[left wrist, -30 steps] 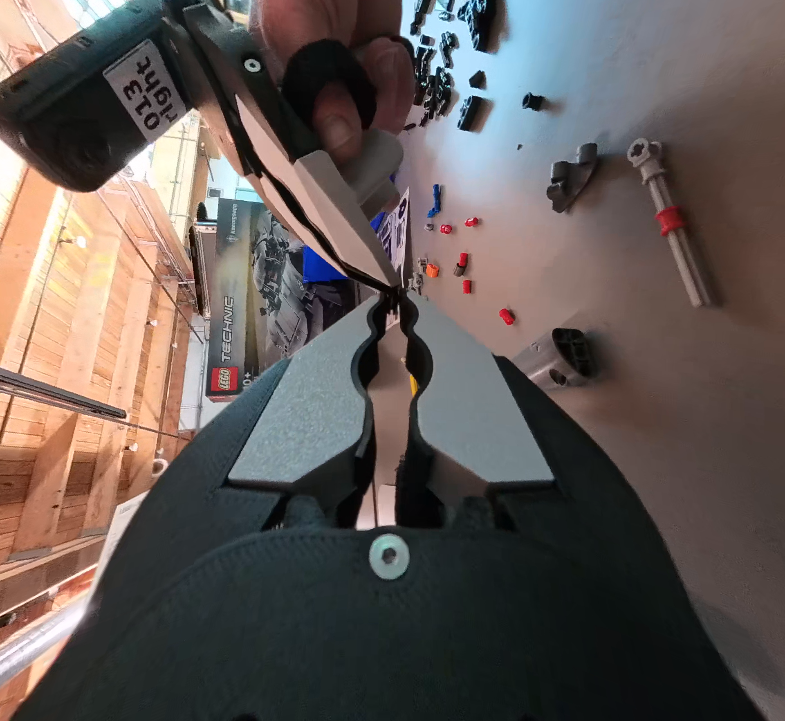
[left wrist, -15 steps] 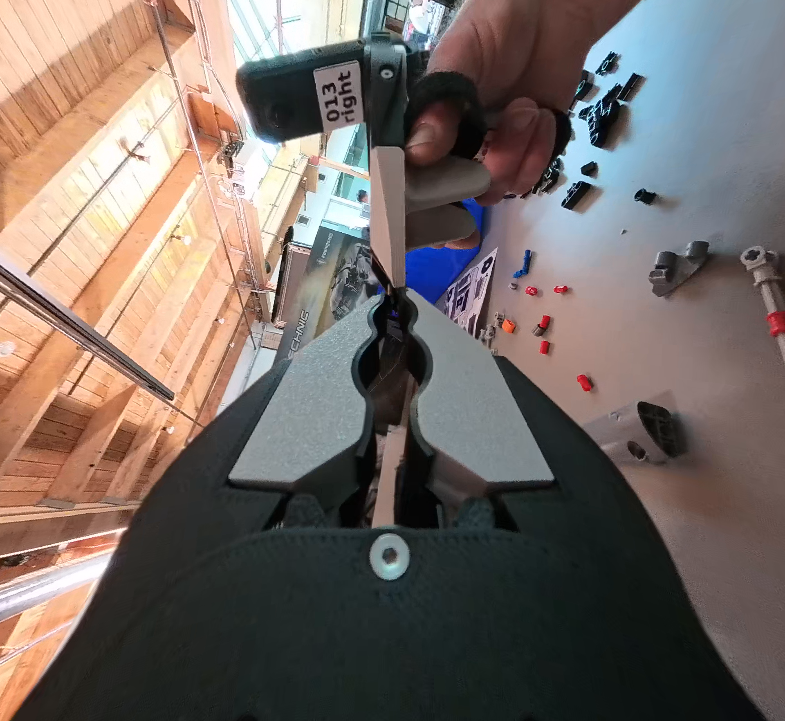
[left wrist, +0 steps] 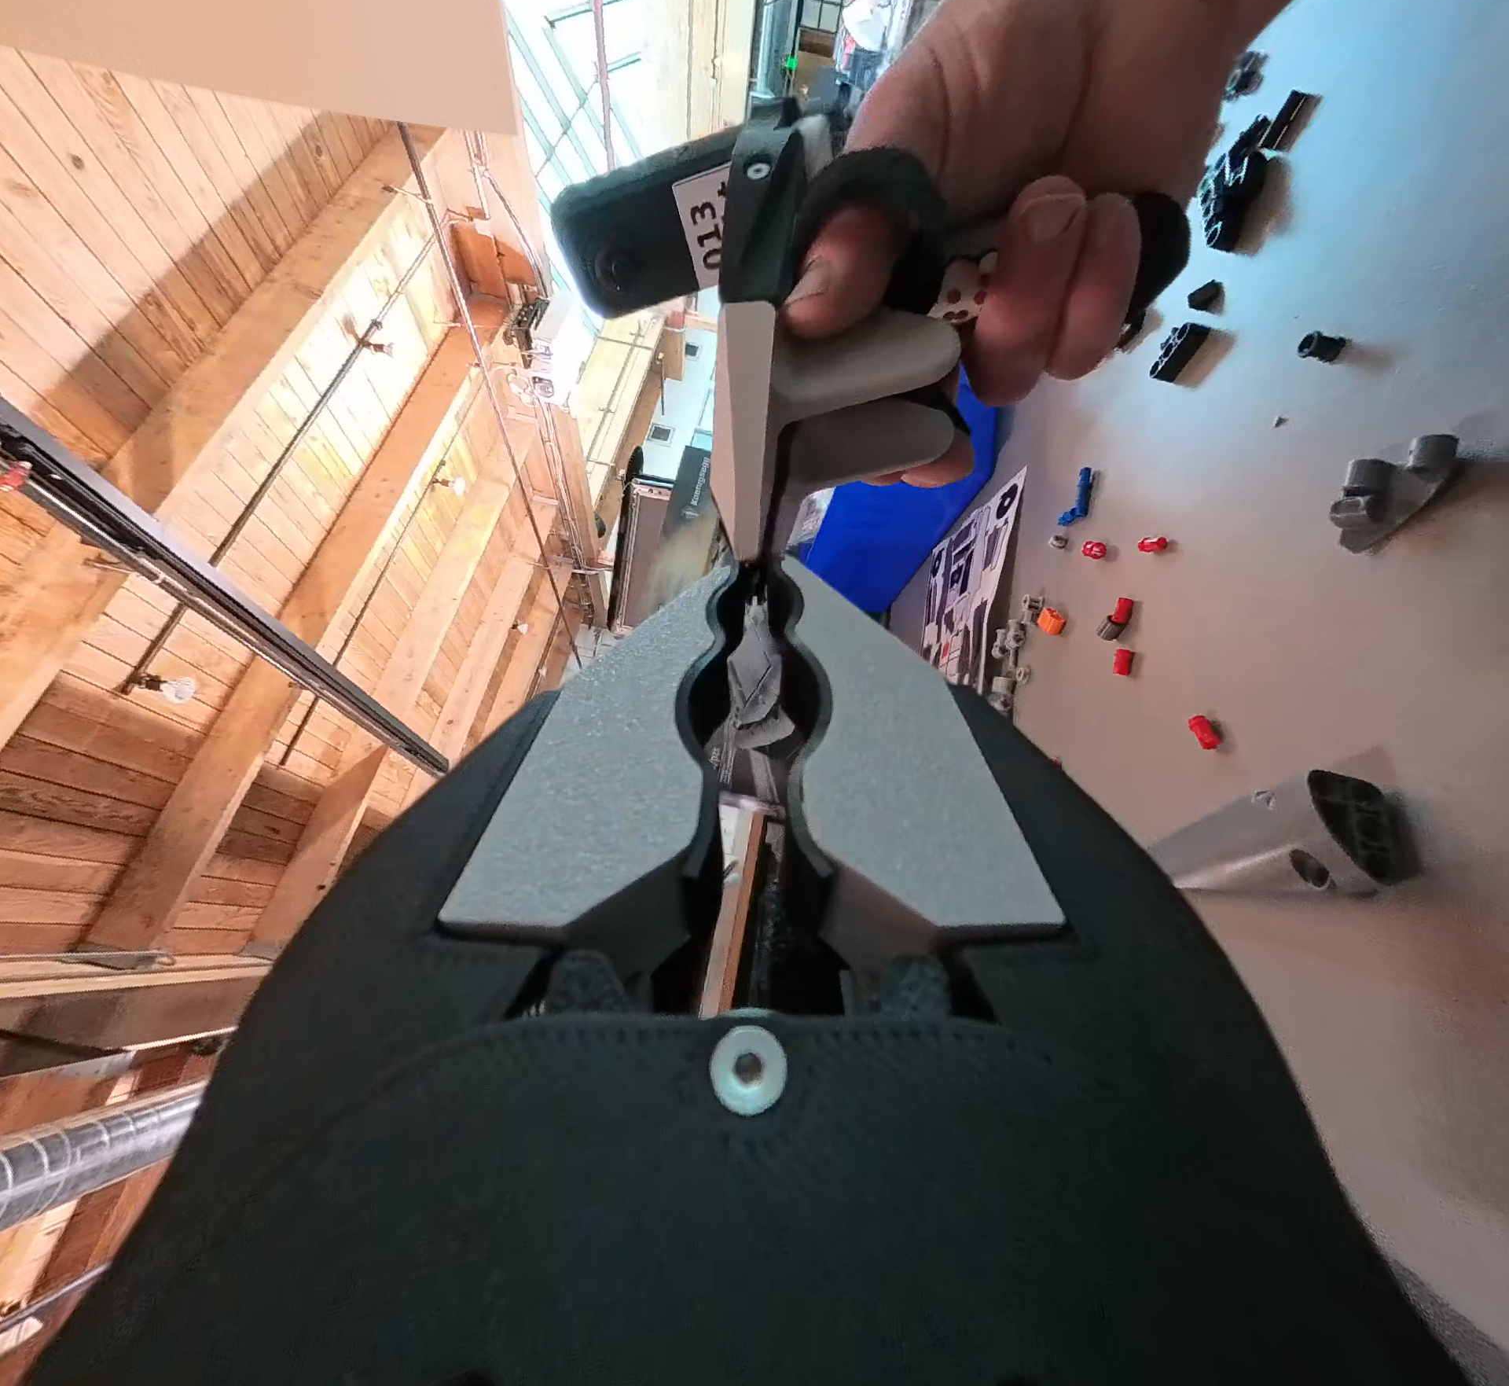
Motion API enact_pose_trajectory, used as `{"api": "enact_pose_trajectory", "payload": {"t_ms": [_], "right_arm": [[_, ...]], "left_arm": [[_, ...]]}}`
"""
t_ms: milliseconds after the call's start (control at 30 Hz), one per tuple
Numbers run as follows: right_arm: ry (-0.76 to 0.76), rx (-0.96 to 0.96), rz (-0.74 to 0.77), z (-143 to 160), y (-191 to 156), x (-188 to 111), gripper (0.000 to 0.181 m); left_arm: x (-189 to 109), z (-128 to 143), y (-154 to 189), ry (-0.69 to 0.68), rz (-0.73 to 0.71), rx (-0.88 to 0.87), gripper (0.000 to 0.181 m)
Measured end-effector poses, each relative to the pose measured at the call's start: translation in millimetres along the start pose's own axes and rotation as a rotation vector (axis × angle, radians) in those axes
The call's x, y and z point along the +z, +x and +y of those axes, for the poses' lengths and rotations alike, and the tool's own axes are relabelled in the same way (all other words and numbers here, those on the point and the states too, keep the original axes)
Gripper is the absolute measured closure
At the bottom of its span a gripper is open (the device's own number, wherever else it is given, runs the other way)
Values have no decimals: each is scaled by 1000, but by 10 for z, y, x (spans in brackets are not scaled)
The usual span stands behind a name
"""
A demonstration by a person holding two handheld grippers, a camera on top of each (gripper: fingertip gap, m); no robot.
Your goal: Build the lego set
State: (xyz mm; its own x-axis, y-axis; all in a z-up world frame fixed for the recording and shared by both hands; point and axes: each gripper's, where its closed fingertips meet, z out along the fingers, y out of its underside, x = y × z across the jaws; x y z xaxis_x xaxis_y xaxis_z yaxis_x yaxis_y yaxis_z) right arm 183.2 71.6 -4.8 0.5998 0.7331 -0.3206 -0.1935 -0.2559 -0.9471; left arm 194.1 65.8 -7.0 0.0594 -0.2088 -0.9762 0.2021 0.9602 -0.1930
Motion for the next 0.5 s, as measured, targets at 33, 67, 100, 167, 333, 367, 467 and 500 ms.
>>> {"api": "enact_pose_trajectory", "payload": {"t_ms": [33, 67, 100, 167, 333, 367, 467, 500], "right_arm": [[8, -5, 5, -14, -7, 7, 179], [15, -9, 11, -26, -13, 13, 179], [21, -18, 23, -35, -13, 18, 180], [22, -28, 51, -39, -5, 25, 180], [21, -62, 123, -24, 49, 16, 180], [19, -74, 144, -23, 65, 4, 180], [-5, -113, 233, 8, 122, -89, 180], [-14, -123, 259, 25, 126, -136, 180]], "left_arm": [[-8, -7, -14, 7, -8, 7, 180], [-12, -5, -28, 4, -16, 19, 180], [-14, -2, -36, 1, -18, 22, 180], [-15, 8, -39, 4, -12, 2, 180], [-2, 50, -12, 8, 28, -51, 177], [-14, 45, -15, 16, 42, -55, 170], [-87, 91, -64, 19, 113, -86, 155], [-123, 128, -68, 18, 150, -89, 154]]}}
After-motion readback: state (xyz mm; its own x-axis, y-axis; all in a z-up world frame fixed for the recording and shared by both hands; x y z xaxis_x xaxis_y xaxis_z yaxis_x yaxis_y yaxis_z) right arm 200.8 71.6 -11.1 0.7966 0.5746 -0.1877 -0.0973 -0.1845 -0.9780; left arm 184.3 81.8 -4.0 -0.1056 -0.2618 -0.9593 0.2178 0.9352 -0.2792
